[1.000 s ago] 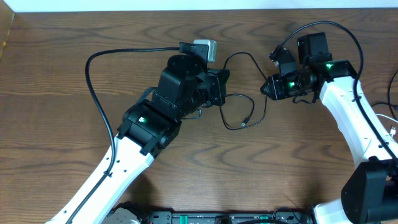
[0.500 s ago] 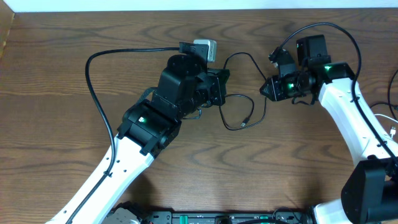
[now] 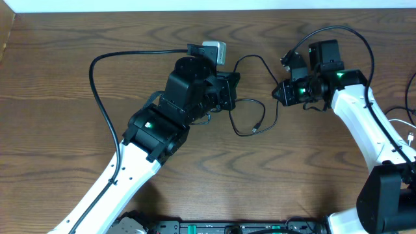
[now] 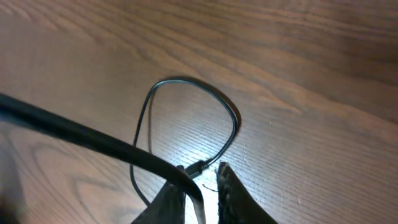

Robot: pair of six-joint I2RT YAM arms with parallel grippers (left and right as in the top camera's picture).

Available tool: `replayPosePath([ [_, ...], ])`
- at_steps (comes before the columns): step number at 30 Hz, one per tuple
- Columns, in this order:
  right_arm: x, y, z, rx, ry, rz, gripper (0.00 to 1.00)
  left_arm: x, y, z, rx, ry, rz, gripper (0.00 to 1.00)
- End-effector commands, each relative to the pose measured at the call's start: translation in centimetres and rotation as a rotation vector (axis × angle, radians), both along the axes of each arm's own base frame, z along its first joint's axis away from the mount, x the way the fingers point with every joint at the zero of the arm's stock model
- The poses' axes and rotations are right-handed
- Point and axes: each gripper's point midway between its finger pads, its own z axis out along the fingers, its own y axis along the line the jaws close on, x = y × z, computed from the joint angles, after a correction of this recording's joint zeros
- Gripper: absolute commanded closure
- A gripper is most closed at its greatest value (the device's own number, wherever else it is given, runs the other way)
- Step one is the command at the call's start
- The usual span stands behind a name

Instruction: Untangle cables

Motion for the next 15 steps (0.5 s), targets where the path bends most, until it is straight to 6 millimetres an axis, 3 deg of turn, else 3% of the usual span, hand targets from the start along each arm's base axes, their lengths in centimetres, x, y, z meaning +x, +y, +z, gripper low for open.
replayPosePath([
  [1, -0.2, 0.6, 0.3, 0.015, -0.008, 0.011, 0.91, 0.0, 0.4, 0.9, -0.018, -0.016, 0.014, 0.93],
  [3, 0.1, 0.5, 0.3, 0.01, -0.018, 0.008, 0.99, 0.0, 0.4, 0.9, -0.018, -0.016, 0.014, 0.93],
  [11, 1.4, -0.4, 0.4, -0.049, -0.071, -0.026, 0.99, 0.0, 0.4, 0.8, -0.006, -0.02, 0.009, 0.92],
  [15, 3.1, -4.1, 0.5, -0.221, -0.132, -0.136, 0.99, -0.4, 1.5, -1.2, 0.1, 0.007, 0.017, 0.62],
])
